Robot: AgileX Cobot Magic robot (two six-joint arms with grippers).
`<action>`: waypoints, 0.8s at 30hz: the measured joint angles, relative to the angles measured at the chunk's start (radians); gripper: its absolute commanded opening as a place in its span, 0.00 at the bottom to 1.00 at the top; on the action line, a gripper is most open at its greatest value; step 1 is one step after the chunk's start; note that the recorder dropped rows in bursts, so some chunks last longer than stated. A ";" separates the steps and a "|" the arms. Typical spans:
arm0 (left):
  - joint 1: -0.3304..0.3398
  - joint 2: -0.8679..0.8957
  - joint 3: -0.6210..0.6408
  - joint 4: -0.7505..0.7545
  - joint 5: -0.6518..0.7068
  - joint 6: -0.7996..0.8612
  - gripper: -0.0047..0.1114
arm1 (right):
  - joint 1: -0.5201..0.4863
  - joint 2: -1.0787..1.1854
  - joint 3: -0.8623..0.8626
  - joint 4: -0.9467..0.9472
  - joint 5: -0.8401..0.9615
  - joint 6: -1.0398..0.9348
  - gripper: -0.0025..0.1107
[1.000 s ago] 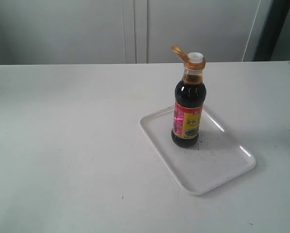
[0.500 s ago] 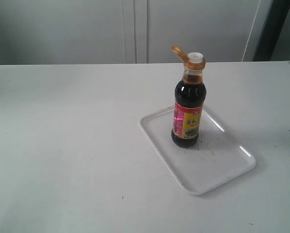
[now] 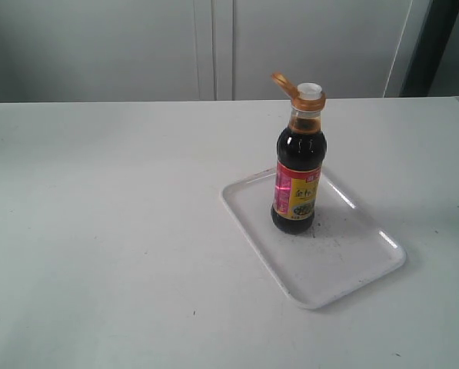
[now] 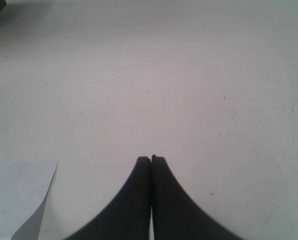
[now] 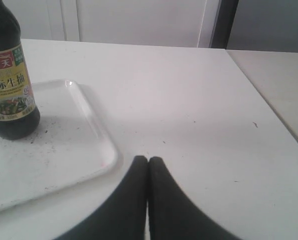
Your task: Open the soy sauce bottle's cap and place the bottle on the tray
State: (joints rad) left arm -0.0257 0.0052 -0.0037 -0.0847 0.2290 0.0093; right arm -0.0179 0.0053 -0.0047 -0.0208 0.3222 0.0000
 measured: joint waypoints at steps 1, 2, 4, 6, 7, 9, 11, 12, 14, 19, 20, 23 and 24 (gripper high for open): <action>0.000 0.000 0.000 0.000 0.000 0.000 0.04 | 0.000 0.000 0.000 0.000 0.000 0.000 0.02; 0.000 0.000 0.000 0.000 0.000 0.000 0.04 | 0.000 0.000 0.000 0.000 0.000 0.000 0.02; 0.000 0.000 0.000 0.000 0.000 0.000 0.04 | 0.000 0.000 0.000 0.000 0.000 0.000 0.02; 0.000 0.000 0.000 0.000 0.000 0.000 0.04 | 0.000 0.000 0.000 0.000 0.000 0.000 0.02; 0.000 0.000 0.000 0.000 0.000 0.000 0.04 | 0.000 0.000 0.000 0.000 0.000 0.000 0.02; 0.000 0.000 0.000 0.000 0.000 0.000 0.04 | 0.000 0.000 0.000 0.000 0.002 0.000 0.02; 0.000 0.000 0.000 0.000 0.000 0.000 0.04 | 0.004 0.000 0.000 0.000 0.002 0.000 0.02; 0.000 0.000 0.000 0.000 0.000 0.000 0.04 | 0.012 0.000 0.000 0.000 0.002 0.000 0.02; 0.000 0.000 0.000 0.000 0.000 0.000 0.04 | 0.029 0.000 0.000 0.000 0.002 0.000 0.02; 0.000 0.000 0.000 0.000 0.000 0.000 0.04 | 0.046 0.000 0.000 0.000 0.002 0.000 0.02; 0.000 0.000 0.000 0.000 0.000 0.000 0.04 | 0.046 0.000 0.000 0.000 0.002 0.000 0.02; 0.000 0.000 0.000 0.000 0.000 0.000 0.04 | 0.050 0.000 0.000 0.000 0.002 0.000 0.02; 0.000 0.000 0.000 0.000 0.000 0.000 0.04 | 0.055 0.000 0.000 0.000 0.002 0.000 0.02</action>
State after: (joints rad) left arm -0.0257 0.0052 -0.0037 -0.0847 0.2290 0.0093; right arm 0.0373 0.0053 -0.0047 -0.0208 0.3238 0.0000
